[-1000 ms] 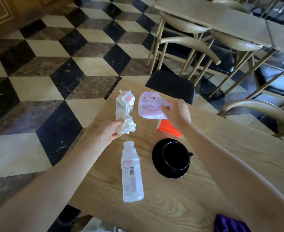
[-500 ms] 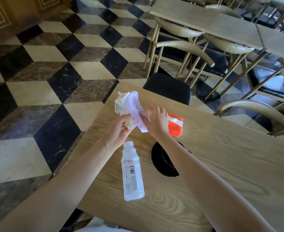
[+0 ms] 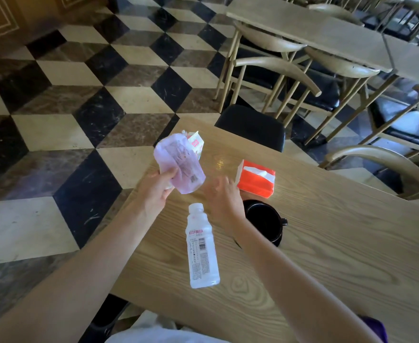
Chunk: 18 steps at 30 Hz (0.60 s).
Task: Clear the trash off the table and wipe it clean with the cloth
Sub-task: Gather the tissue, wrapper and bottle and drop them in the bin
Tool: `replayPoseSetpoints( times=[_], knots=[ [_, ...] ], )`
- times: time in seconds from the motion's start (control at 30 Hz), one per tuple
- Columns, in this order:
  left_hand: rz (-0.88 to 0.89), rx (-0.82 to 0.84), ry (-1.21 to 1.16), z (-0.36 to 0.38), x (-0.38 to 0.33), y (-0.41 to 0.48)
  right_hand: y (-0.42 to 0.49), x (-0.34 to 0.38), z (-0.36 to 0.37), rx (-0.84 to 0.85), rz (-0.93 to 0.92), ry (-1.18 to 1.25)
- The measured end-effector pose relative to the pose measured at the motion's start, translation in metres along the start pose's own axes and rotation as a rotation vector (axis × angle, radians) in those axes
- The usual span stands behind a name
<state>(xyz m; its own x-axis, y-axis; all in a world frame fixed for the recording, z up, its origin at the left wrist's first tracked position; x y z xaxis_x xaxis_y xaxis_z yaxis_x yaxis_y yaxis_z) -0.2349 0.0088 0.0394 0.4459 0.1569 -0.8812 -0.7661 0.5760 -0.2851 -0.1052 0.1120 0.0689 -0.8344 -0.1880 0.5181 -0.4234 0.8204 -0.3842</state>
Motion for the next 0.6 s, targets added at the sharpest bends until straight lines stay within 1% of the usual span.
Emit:
replayPoseSetpoints(
  times=[0.1, 0.13, 0.2, 0.27, 0.33, 0.5, 0.6],
  knots=[
    [-0.002, -0.077, -0.008, -0.023, 0.001, 0.001, -0.039, -0.046, 0.039, 0.097, 0.13, -0.308],
    [-0.011, -0.108, -0.019, -0.03, 0.002, 0.001, -0.05, -0.059, 0.052, 0.133, 0.161, -0.357],
    [-0.03, -0.135, -0.024, -0.039, 0.005, 0.001, -0.066, -0.078, 0.071, 0.188, 0.217, -0.383],
    [-0.039, -0.14, -0.017, -0.045, 0.008, 0.0, -0.07, -0.086, 0.08, 0.205, 0.256, -0.349],
    [-0.051, -0.131, 0.006, -0.049, 0.009, -0.002, -0.067, -0.085, 0.078, 0.186, 0.27, -0.301],
    [-0.052, -0.103, 0.099, -0.067, 0.003, -0.005, -0.055, -0.068, 0.062, 0.12, 0.249, -0.174],
    [-0.011, -0.131, 0.132, -0.085, -0.012, -0.008, -0.047, -0.049, 0.048, 0.09, 0.214, -0.06]
  ],
)
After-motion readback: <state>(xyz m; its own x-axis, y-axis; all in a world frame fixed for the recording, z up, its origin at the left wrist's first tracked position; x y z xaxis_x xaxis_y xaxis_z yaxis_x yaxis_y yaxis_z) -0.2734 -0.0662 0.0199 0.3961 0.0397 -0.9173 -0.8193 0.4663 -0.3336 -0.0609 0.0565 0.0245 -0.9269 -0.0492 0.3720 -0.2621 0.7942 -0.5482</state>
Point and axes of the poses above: each hand's wrist, its own y-axis towards the middle knuckle, its own z-axis out of the palm, x = y × z, the point moved 7 cm from there along y, towards the middle knuckle, and after that the axes turned 15 degrees about z, right-handed, at the moved point
